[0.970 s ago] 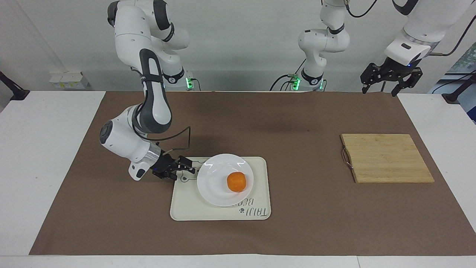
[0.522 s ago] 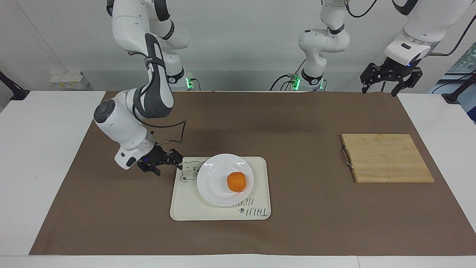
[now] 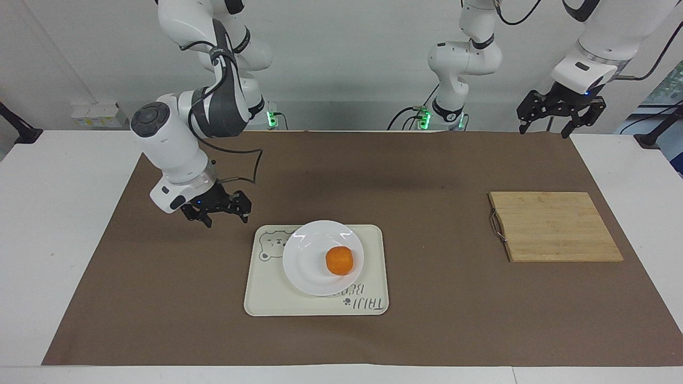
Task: Place orange and plate with both arms
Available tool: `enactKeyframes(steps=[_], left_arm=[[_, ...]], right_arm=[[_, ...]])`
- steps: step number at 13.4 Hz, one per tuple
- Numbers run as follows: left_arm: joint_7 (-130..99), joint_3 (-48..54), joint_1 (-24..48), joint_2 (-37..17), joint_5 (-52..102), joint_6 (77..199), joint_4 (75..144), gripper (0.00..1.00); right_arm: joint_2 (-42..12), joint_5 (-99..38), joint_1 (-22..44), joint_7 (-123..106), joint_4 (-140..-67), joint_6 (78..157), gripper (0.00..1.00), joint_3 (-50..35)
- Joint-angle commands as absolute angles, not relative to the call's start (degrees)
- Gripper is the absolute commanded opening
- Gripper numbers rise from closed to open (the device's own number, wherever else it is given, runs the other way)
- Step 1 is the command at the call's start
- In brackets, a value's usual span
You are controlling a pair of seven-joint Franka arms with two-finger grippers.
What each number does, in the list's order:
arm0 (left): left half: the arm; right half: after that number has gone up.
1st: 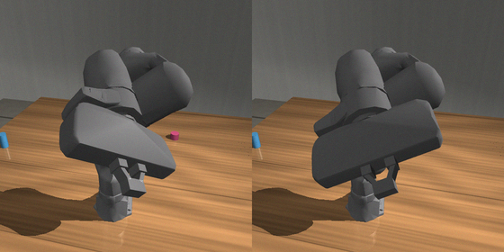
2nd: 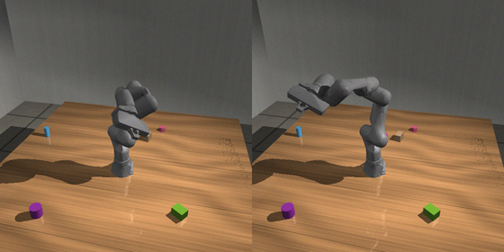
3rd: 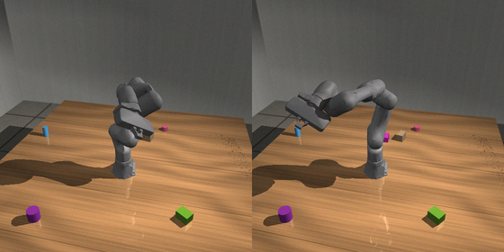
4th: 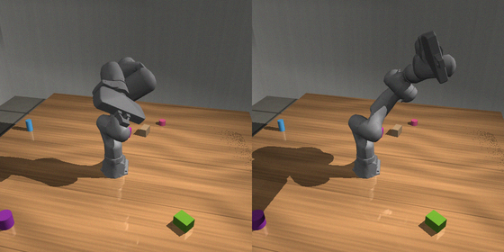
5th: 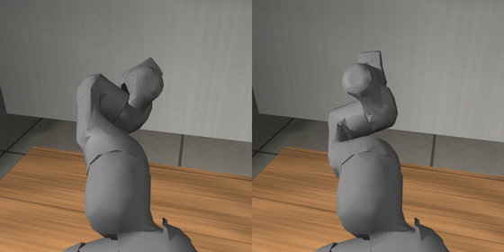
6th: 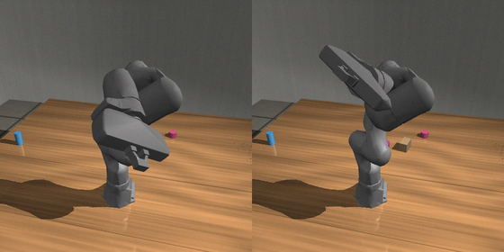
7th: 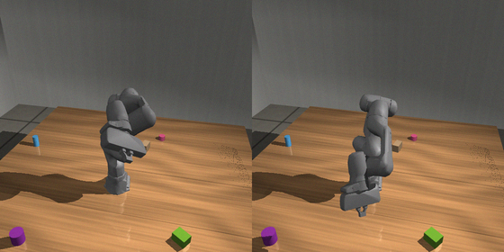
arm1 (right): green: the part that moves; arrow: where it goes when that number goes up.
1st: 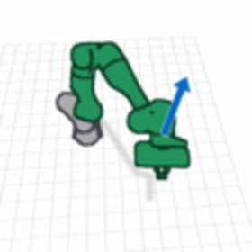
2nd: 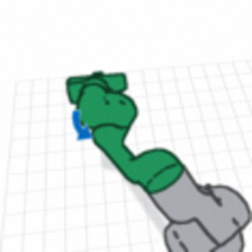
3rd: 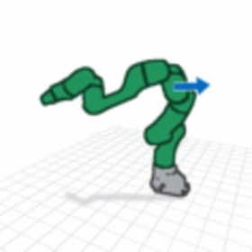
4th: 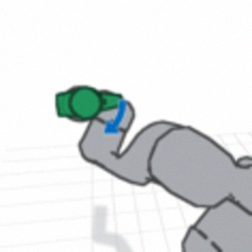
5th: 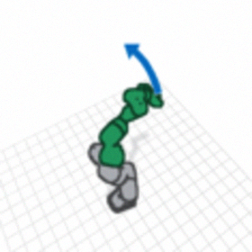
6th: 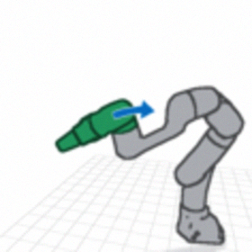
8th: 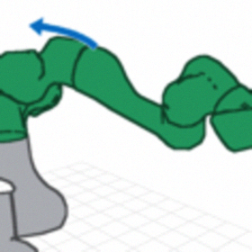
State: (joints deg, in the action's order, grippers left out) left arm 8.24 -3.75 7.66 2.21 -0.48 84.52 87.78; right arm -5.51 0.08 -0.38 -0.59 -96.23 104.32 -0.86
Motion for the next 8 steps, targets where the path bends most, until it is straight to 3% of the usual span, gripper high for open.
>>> enactKeyframes(steps=[1,8], left_arm=[[8.3,-3.4,7.6,2.4,-1.2,84.6,87.5,1.0],[8.3,-3.4,7.6,2.4,-1.2,84.7,87.5,1.0]], right_arm=[[-2.7,1.6,-1.3,1.4,-94.8,99.8,1.0,-1.5],[-0.2,0.4,-2.2,5.5,-88.9,90.3,1.0,1.7]])
